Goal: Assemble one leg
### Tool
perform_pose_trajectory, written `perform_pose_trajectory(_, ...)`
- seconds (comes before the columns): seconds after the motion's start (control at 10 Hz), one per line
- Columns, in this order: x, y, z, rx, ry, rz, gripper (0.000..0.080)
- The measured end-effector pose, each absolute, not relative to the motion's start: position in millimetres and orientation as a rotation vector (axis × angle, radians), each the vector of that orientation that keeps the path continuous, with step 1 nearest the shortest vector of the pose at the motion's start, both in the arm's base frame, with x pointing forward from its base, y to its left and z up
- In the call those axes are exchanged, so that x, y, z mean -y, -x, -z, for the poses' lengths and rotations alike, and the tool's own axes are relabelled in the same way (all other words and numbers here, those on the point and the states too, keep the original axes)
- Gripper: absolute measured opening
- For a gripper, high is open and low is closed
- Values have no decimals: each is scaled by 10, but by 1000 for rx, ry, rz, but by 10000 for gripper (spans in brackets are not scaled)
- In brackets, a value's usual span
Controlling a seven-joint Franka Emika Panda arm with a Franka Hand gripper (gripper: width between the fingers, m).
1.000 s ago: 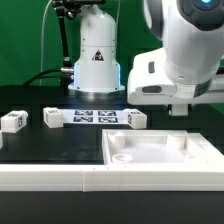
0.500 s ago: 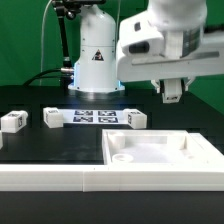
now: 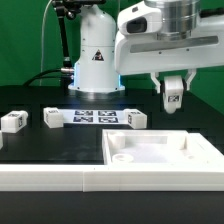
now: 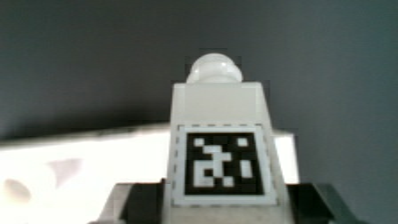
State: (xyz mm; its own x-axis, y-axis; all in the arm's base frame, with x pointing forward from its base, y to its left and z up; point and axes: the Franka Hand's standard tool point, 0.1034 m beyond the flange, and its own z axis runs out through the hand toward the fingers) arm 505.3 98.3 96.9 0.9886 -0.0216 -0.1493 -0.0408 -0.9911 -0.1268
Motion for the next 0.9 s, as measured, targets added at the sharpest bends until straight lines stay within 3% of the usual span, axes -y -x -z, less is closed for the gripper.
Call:
perform_pose_trajectory(0.2, -781, -5272, -1085, 61, 3034, -30, 291)
perform_pose_trajectory(0.5, -631, -5406, -1075, 128, 3045, 286, 291)
perform_pose_trajectory(0.9, -739, -5434, -971, 154, 3041, 279, 291)
